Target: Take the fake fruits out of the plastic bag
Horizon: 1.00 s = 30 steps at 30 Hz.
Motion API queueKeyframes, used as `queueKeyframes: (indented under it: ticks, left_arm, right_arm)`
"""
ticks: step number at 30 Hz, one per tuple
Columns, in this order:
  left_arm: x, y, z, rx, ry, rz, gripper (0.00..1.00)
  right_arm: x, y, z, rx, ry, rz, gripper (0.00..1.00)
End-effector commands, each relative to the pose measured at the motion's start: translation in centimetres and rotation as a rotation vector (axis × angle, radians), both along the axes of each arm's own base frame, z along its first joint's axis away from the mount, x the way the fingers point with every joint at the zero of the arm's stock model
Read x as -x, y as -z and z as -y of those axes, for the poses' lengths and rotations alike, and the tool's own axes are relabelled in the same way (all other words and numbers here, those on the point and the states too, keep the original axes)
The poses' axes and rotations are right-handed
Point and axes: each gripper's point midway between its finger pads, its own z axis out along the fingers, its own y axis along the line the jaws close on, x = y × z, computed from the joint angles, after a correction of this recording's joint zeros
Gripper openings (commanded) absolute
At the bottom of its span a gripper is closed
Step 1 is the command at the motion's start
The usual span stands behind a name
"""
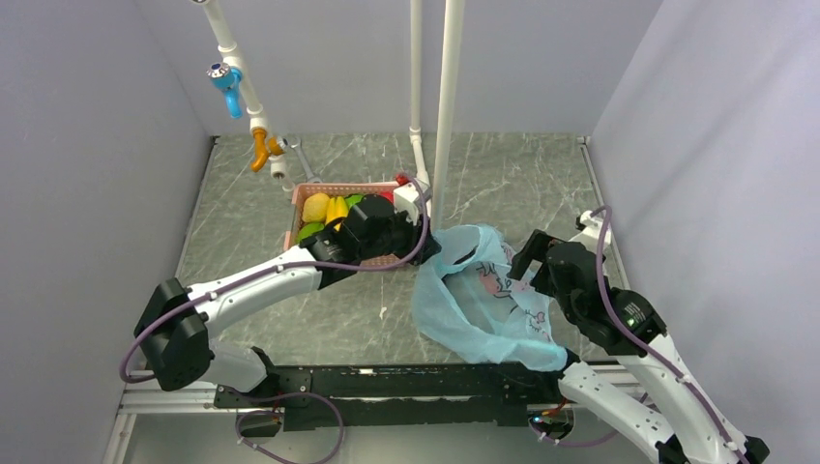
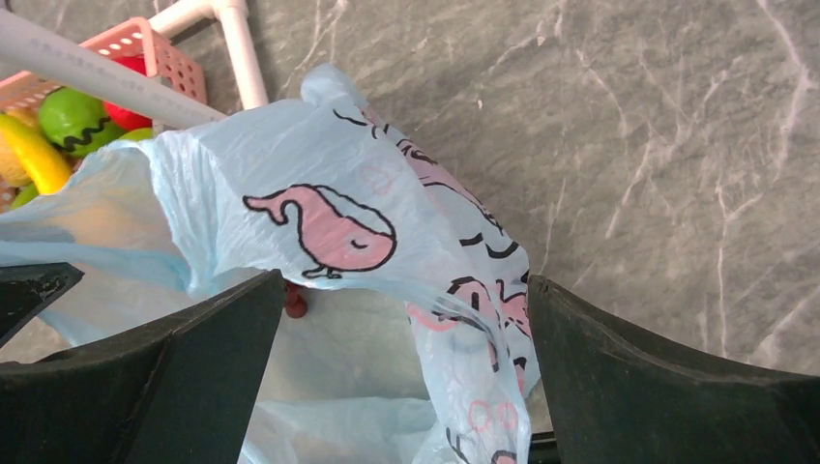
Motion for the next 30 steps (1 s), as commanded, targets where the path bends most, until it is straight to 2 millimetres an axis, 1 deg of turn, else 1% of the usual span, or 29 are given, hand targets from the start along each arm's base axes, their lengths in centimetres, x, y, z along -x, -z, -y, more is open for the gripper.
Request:
queueKeyframes:
  ticks: [1, 3, 4, 6, 7, 8, 10, 12, 14, 15, 16, 18, 19, 21, 22, 23, 24, 26, 27, 29, 30]
  left_arm:
    - [1.4, -5.1, -0.4, 0.037, 0.062, 0.028, 0.52]
    - [2.9, -7.1, 0.1, 0.057, 0.136, 0.008, 0.60]
    - [3.7, -8.7, 0.6, 0.078, 0.179, 0.016, 0.63]
    - [5.7, -10.6, 1.7, 0.086, 0.252, 0.039, 0.64]
    - [6.8, -11.1, 2.6, 0.081, 0.284, 0.049, 0.64]
    - [8.1, -11.0, 3.8, 0.063, 0.321, 0.047, 0.63]
    - [10.1, -11.1, 5.9, 0.060, 0.377, 0.041, 0.58]
    - [11.4, -9.6, 8.0, 0.061, 0.416, 0.012, 0.47]
    - [12.3, -7.5, 9.8, 0.053, 0.454, -0.031, 0.40]
    - [12.7, -6.4, 10.6, 0.035, 0.467, -0.042, 0.38]
    - [12.7, -5.6, 11.3, 0.011, 0.458, -0.034, 0.37]
    - [12.6, -3.8, 12.3, -0.040, 0.444, -0.004, 0.36]
    - [12.5, -3.0, 12.8, -0.062, 0.433, 0.005, 0.35]
    - [11.9, -1.5, 13.4, -0.102, 0.400, 0.018, 0.30]
    - [11.4, -0.7, 13.3, -0.114, 0.362, 0.013, 0.27]
    - [10.9, -0.2, 13.4, -0.106, 0.329, 0.015, 0.27]
    - [10.5, 0.3, 13.4, -0.088, 0.308, 0.021, 0.28]
    - [10.4, 1.3, 13.6, -0.069, 0.296, 0.025, 0.28]
    - [10.4, 1.9, 13.6, -0.076, 0.299, 0.022, 0.28]
    - [10.7, 3.2, 14.0, -0.087, 0.313, 0.019, 0.28]
    - [10.7, 3.5, 14.2, -0.081, 0.313, 0.036, 0.28]
  right_arm:
    - [0.7, -1.4, -1.1, -0.066, -0.070, 0.024, 0.99]
    - [1.2, -1.6, -1.8, -0.091, -0.121, 0.022, 0.98]
    - [1.4, -1.8, -1.9, -0.100, -0.134, 0.021, 0.98]
    - [1.9, -1.6, -1.7, -0.104, -0.123, 0.002, 0.98]
    - [2.3, -1.2, -1.2, -0.090, -0.110, -0.024, 0.98]
    - [2.5, -1.0, -0.7, -0.081, -0.072, -0.048, 0.98]
    - [3.3, 0.1, 0.8, -0.052, 0.018, -0.113, 0.99]
    - [4.2, 1.0, 1.8, -0.041, 0.083, -0.165, 0.99]
    - [4.9, 1.8, 2.2, -0.044, 0.117, -0.206, 0.98]
    - [5.2, 2.2, 2.2, -0.051, 0.124, -0.217, 0.97]
    - [5.3, 2.5, 2.1, -0.062, 0.119, -0.223, 0.95]
    - [5.5, 3.1, 1.3, -0.091, 0.079, -0.228, 0.91]
    - [5.6, 3.5, 1.1, -0.105, 0.073, -0.233, 0.85]
    - [5.8, 4.1, 0.8, -0.121, 0.058, -0.233, 0.59]
    - [5.9, 4.3, 0.6, -0.134, 0.050, -0.229, 0.53]
    - [5.9, 4.4, 0.4, -0.150, 0.035, -0.219, 0.53]
    - [5.7, 4.6, -0.1, -0.170, 0.011, -0.204, 0.55]
    - [5.6, 4.8, -1.2, -0.212, -0.030, -0.186, 0.61]
    - [5.4, 4.9, -1.7, -0.227, -0.056, -0.176, 0.63]
    - [5.2, 5.3, -2.5, -0.240, -0.102, -0.168, 0.63]
    - [5.0, 5.7, -2.8, -0.238, -0.108, -0.172, 0.61]
